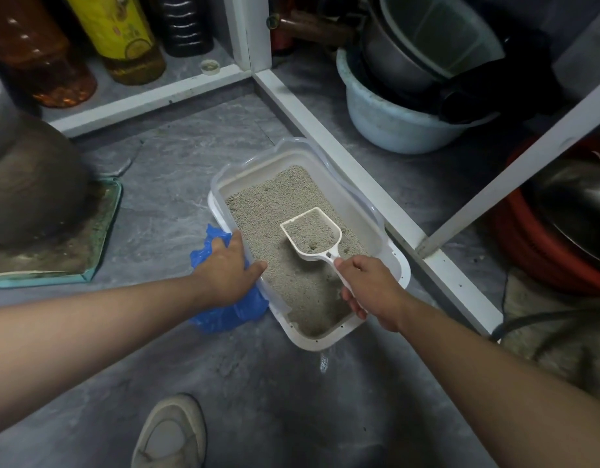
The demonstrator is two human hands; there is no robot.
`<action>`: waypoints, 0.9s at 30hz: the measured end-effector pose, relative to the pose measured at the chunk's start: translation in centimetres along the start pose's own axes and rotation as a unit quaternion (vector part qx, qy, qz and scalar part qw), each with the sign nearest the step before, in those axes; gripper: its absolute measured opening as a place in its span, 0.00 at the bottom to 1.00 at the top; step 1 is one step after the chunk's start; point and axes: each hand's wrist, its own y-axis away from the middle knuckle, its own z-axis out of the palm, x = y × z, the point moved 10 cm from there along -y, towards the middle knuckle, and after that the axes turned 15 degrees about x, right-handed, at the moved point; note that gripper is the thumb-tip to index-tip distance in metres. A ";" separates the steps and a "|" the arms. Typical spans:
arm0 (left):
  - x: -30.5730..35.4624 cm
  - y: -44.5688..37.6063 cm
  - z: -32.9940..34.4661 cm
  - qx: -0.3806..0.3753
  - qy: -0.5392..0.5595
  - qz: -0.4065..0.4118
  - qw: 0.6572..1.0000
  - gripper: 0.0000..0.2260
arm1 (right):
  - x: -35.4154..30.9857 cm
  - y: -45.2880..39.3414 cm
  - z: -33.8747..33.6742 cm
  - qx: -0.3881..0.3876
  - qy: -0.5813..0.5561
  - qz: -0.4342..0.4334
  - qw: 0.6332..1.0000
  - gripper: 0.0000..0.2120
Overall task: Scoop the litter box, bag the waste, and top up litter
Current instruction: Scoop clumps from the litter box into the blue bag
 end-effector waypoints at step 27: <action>-3.8 1.9 -5.3 0.145 0.086 0.050 0.984 0.27 | 0.1 -0.7 0.2 0.019 0.028 -0.001 0.999 0.16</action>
